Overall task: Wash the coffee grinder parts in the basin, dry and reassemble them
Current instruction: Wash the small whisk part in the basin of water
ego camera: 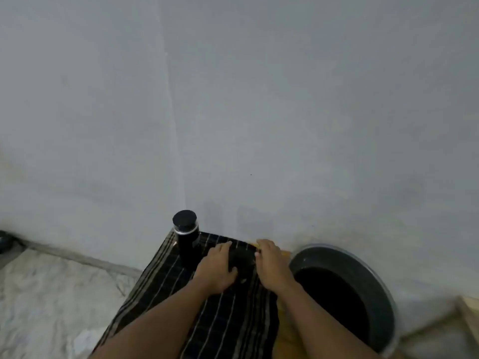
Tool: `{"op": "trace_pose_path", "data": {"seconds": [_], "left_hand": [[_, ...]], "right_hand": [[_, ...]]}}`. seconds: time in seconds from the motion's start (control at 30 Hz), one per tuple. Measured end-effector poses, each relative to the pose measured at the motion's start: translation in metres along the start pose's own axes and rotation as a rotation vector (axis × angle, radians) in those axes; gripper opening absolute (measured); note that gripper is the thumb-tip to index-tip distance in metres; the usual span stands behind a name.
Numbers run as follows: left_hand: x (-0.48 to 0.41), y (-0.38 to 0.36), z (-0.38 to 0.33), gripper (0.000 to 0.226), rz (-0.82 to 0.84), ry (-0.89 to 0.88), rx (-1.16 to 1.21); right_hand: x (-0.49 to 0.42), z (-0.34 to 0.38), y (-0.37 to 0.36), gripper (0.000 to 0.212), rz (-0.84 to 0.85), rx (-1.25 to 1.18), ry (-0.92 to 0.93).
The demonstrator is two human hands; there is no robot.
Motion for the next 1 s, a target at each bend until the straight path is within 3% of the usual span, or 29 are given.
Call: {"op": "trace_pose_path", "data": {"seconds": [0.17, 0.33, 0.77, 0.9, 1.0], "left_hand": [[-0.025, -0.018, 0.037, 0.088, 0.048, 0.001, 0.020], [-0.041, -0.018, 0.036, 0.093, 0.040, -0.070, 0.037], [-0.052, -0.011, 0.025, 0.078, 0.005, -0.097, -0.068], [-0.047, -0.002, 0.016, 0.077, -0.062, -0.153, -0.067], [-0.047, 0.010, 0.012, 0.082, -0.107, -0.198, 0.089]], "right_hand": [[-0.037, -0.025, -0.034, 0.035, 0.032, -0.130, -0.183], [-0.046, -0.022, -0.034, 0.031, 0.000, -0.166, -0.225], [-0.060, -0.032, -0.037, 0.028, -0.097, -0.373, -0.386], [-0.055, -0.036, -0.035, 0.029, -0.130, -0.613, -0.447], [-0.052, -0.033, -0.031, 0.026, -0.141, -0.896, -0.514]]}}
Point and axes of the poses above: each hand's wrist, its own x-axis away from the middle knuckle, its own y-axis out of the back of the hand, z = x × y, the point moved 7 cm from there along -x, towards the middle knuckle, and after that the axes turned 6 degrees about z, right-handed, at the moved point
